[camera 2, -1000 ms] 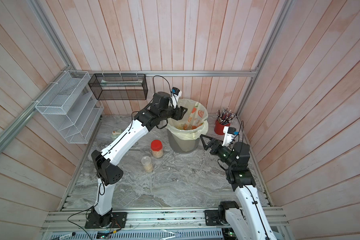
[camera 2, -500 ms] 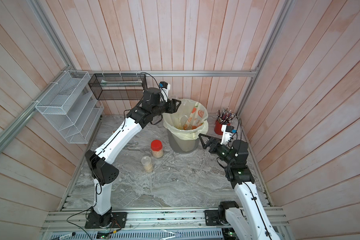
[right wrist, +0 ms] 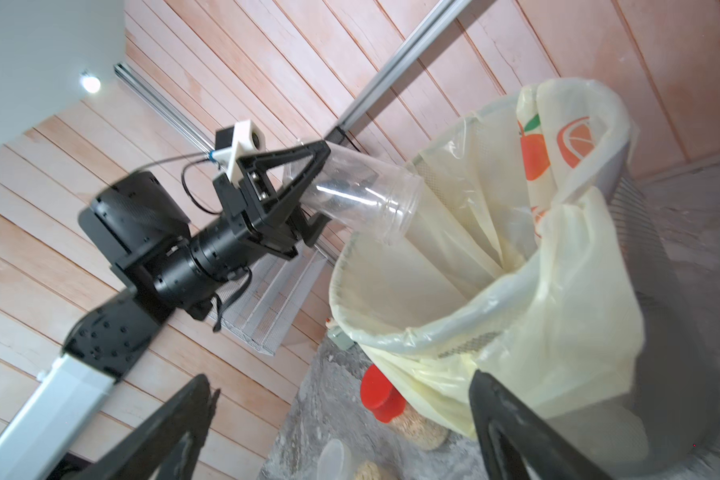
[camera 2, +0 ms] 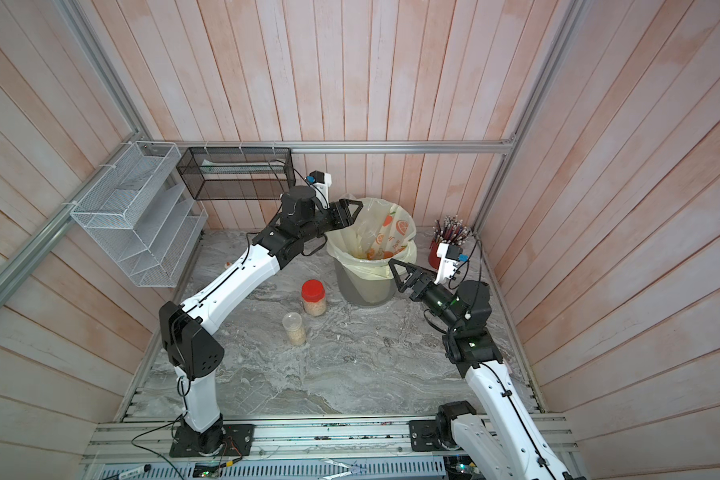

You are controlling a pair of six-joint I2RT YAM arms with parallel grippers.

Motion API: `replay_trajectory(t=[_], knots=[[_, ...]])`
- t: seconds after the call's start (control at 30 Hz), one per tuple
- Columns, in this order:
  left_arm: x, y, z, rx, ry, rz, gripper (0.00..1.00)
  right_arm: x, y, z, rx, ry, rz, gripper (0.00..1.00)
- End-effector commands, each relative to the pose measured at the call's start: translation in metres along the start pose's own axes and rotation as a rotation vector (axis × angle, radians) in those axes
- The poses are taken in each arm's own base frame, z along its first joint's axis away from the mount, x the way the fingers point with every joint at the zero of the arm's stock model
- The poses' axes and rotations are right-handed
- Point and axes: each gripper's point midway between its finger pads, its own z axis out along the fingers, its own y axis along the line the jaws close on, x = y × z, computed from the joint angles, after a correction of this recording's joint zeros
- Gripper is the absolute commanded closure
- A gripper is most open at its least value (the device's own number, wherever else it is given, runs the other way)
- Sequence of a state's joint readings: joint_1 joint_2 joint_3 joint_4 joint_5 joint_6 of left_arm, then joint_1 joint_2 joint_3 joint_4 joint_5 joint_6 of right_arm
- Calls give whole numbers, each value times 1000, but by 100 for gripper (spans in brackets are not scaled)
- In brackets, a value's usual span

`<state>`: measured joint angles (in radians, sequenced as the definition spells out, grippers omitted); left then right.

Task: Empty expired oatmeal from jars
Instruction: Place the jar at the center of the board.

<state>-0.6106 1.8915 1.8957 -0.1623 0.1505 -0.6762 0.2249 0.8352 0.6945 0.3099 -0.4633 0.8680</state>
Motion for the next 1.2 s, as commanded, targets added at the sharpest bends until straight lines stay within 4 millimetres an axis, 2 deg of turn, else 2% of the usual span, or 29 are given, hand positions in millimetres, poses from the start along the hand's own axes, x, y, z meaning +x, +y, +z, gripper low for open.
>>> replay_trajectory(t=[0.0,0.2,0.4,0.57,0.8,1.0,1.17], knots=[[-47,-40,-35,154,-199,-155,86,-21,17,8,-75,-127,70,2],[-58,-47,-65,230,-302,-305,86,-21,34,34,-147,-176,152,2],[-51,-38,-77,301,-338,-487,86,-20,55,57,-212,-211,171,3],[-41,-39,-79,336,-327,-561,86,-17,63,75,-230,-196,172,7],[-30,-42,-83,376,-310,-642,86,-14,61,95,-216,-207,185,8],[-19,-43,-84,395,-290,-686,86,-14,69,107,-239,-223,190,9],[-12,-45,-89,401,-287,-700,87,-16,68,117,-239,-238,214,10]])
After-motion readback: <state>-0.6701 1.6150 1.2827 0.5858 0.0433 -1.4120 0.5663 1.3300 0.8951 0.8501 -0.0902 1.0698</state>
